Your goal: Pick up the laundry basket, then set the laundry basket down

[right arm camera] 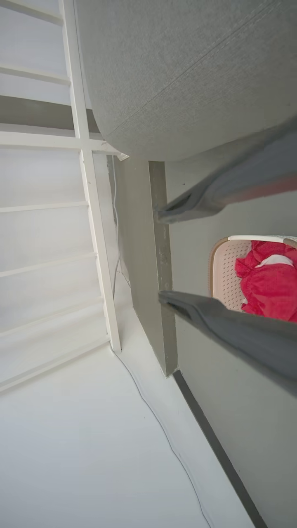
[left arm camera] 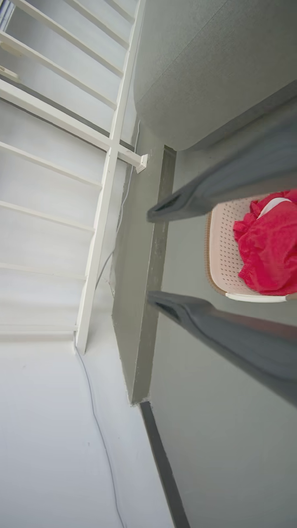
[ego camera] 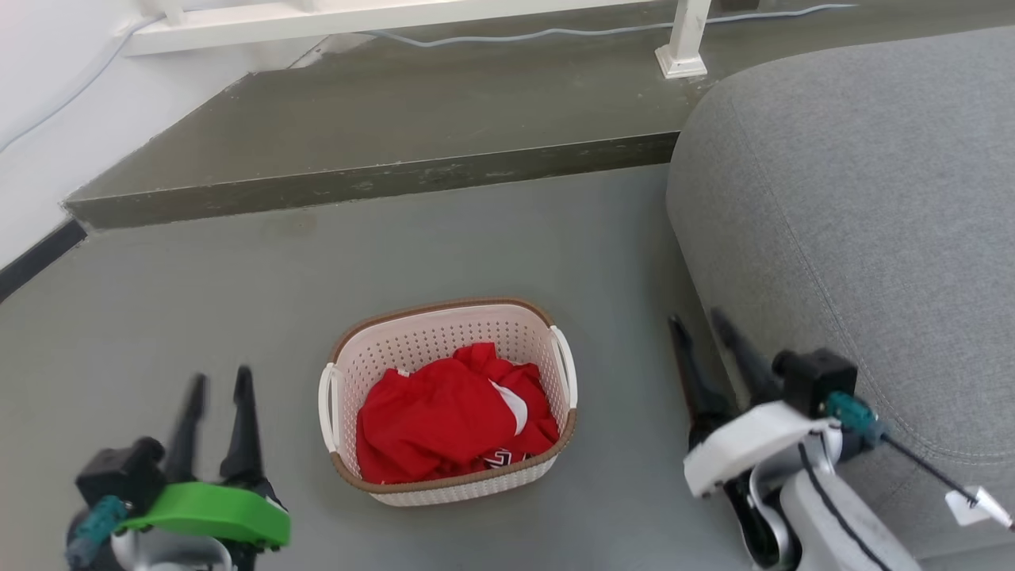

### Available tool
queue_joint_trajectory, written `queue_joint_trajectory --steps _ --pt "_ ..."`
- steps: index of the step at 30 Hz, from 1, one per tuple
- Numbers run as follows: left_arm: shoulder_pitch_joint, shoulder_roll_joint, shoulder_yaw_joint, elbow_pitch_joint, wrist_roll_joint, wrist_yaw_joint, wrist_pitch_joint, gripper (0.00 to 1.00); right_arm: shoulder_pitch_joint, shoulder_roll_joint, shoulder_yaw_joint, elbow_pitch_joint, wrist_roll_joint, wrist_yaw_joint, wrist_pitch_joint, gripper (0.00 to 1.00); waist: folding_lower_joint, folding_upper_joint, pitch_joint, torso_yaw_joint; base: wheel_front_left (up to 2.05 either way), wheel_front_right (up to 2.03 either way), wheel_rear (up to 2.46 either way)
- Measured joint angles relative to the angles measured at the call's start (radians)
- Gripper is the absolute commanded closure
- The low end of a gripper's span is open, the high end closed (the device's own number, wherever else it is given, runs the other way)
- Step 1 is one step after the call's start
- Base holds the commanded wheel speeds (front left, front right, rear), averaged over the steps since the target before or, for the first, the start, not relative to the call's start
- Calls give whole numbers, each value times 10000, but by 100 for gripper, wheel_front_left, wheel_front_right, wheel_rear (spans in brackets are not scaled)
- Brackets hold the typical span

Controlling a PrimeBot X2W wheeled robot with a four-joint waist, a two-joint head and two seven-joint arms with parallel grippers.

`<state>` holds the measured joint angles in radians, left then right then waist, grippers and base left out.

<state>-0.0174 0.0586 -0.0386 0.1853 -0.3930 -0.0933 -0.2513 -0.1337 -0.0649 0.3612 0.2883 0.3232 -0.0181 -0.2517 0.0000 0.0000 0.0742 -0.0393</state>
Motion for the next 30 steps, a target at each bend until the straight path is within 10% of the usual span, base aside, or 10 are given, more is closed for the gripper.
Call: queue_joint_trajectory --steps 30 --pt "84 -199 347 767 -3014 -2 1104 100 621 46 -920 15 3400 267 610 100 1 0 -186 109 0 0 0"
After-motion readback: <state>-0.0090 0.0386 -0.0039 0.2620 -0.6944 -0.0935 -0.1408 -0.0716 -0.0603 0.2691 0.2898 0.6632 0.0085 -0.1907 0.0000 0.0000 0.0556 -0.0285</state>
